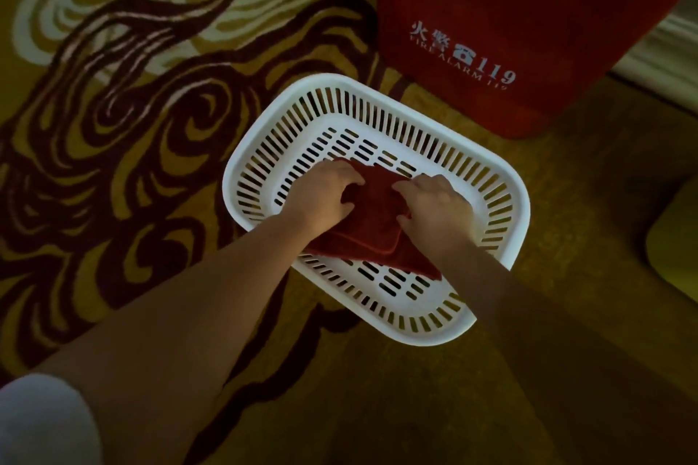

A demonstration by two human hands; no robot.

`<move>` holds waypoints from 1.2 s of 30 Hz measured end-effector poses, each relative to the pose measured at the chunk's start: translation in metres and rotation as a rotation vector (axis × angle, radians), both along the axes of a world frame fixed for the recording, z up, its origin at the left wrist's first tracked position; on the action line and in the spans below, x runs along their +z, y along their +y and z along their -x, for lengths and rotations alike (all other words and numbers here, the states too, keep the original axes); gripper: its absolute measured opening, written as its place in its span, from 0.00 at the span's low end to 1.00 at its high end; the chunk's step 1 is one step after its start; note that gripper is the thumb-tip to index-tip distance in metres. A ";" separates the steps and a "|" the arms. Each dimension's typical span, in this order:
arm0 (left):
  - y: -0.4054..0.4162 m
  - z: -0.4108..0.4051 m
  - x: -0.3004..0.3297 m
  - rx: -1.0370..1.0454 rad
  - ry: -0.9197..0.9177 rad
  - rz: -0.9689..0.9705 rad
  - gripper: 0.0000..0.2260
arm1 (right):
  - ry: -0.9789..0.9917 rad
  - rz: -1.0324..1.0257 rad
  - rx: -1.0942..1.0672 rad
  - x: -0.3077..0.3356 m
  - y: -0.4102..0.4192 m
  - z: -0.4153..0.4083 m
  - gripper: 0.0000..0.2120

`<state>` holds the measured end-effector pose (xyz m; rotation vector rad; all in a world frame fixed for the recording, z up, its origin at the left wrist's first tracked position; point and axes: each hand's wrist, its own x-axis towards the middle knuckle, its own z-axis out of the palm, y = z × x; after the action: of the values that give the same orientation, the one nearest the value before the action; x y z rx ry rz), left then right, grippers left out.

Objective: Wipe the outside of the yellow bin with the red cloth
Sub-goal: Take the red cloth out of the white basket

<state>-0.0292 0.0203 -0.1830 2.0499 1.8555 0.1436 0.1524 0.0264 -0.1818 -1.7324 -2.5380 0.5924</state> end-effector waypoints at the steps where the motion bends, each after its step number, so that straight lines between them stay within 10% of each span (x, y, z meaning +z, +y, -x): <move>1: 0.000 0.000 -0.001 0.005 0.000 -0.018 0.18 | -0.008 -0.038 0.006 -0.002 -0.003 0.001 0.19; 14: 0.011 -0.004 0.021 0.048 -0.124 0.061 0.11 | 0.426 0.107 -0.297 0.018 -0.002 -0.016 0.12; 26: -0.002 -0.046 0.124 0.161 -0.824 0.317 0.04 | 0.707 -0.028 -0.314 0.135 -0.009 -0.082 0.15; 30: -0.011 -0.085 0.163 0.060 -1.085 0.552 0.20 | 0.768 -0.079 -0.288 0.183 -0.022 -0.120 0.17; 36: -0.025 -0.165 0.204 -0.035 -1.116 0.566 0.19 | 0.759 -0.154 -0.314 0.232 -0.050 -0.181 0.15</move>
<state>0.1356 -0.0046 0.0213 1.1741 0.9807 0.5456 0.3330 -0.0240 0.0502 -1.4321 -1.7123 0.8079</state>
